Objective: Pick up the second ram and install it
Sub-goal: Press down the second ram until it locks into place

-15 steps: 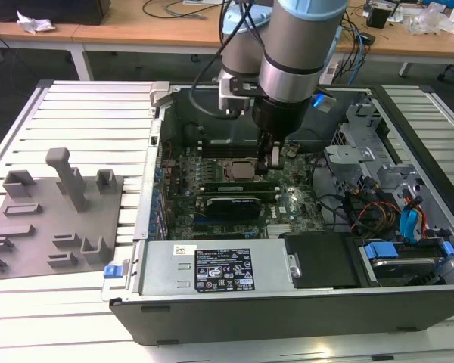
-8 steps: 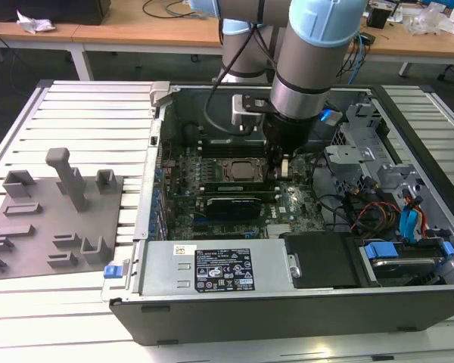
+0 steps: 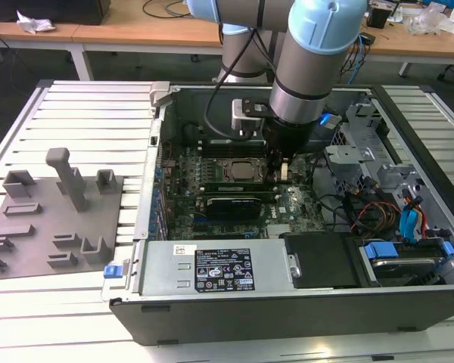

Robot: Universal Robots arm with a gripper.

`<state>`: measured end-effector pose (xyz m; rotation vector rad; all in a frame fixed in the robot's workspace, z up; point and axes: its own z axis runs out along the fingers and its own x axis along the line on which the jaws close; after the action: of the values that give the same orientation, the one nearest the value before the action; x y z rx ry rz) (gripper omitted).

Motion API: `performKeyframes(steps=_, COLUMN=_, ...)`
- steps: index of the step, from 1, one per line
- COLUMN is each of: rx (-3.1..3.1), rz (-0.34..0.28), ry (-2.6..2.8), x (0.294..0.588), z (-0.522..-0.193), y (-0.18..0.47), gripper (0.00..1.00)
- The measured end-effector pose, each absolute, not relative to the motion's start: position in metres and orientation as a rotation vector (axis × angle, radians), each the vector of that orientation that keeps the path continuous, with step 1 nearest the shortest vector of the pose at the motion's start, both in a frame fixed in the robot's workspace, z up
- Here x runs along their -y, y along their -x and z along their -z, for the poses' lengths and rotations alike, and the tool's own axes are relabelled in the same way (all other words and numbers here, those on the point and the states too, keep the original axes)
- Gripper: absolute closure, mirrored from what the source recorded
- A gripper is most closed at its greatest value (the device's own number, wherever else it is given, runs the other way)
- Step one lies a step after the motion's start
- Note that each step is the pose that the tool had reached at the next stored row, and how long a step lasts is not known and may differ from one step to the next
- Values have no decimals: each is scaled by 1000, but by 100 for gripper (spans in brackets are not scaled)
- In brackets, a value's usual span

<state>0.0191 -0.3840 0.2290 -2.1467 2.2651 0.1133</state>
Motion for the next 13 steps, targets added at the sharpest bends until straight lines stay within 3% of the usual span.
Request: performKeyframes(steps=13, rx=-2259, rz=-102, ry=2142, x=385, z=-238, y=31, gripper=89)
